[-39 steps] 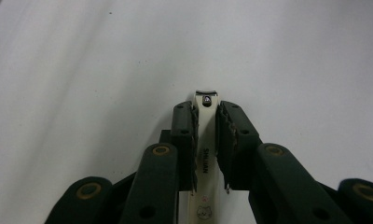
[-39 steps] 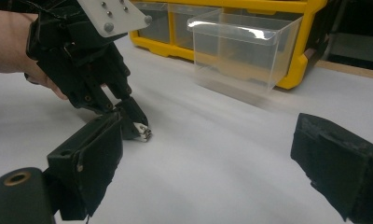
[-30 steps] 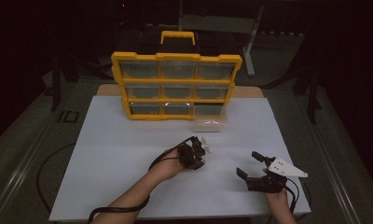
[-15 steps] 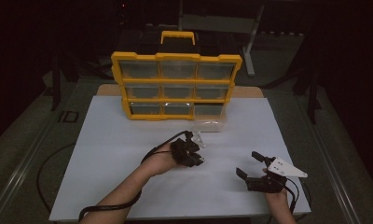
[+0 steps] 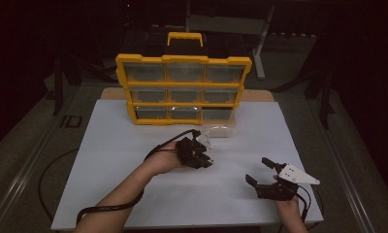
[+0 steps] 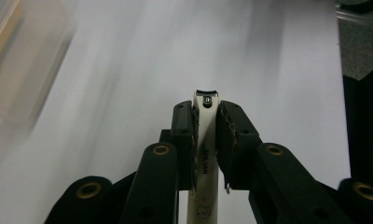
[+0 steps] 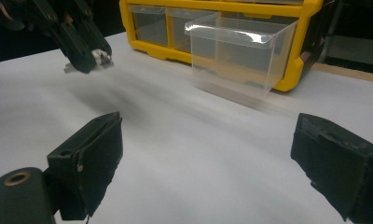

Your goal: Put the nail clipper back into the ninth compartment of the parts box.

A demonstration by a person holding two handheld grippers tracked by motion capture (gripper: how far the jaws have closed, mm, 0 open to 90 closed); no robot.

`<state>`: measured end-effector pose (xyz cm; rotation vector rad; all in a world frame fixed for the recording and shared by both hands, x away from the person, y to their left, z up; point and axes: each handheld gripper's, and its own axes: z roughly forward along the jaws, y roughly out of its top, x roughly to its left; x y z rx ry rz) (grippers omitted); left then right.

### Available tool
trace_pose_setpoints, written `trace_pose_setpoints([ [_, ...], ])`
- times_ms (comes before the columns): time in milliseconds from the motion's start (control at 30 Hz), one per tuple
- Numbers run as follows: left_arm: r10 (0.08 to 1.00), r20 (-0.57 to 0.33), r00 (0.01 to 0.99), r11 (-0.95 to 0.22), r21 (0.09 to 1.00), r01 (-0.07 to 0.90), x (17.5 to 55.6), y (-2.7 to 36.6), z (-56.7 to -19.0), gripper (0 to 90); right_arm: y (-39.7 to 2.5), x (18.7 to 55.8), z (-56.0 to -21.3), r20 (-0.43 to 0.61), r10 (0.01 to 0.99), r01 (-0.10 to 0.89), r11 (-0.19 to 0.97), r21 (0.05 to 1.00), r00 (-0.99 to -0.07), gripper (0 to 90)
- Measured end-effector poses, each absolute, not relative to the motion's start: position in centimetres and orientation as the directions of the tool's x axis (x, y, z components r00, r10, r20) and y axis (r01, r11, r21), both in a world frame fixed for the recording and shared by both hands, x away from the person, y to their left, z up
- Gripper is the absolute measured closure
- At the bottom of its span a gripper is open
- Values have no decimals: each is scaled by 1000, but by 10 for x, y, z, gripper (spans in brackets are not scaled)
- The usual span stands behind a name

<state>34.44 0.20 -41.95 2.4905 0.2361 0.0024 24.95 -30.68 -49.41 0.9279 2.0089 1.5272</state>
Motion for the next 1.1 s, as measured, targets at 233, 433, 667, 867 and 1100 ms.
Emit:
trace_pose_setpoints([
  [233,184,-56,981,-772,610,180,354,5,-406,780,-307,250,-494,45,738,241,162,957,-674,92],
  [433,198,-42,979,-770,611,182,359,5,-397,780,-307,250,-494,45,738,242,162,957,-673,92],
  [667,179,-21,984,-779,607,155,365,0,-383,779,-307,250,-494,47,740,242,158,957,-671,92],
  [867,158,-14,987,-776,616,133,369,-3,-373,779,-308,249,-493,47,746,237,150,960,-664,92],
  [1100,146,25,989,-767,634,97,374,-7,-359,779,-309,249,-493,35,749,224,153,963,-662,91],
])
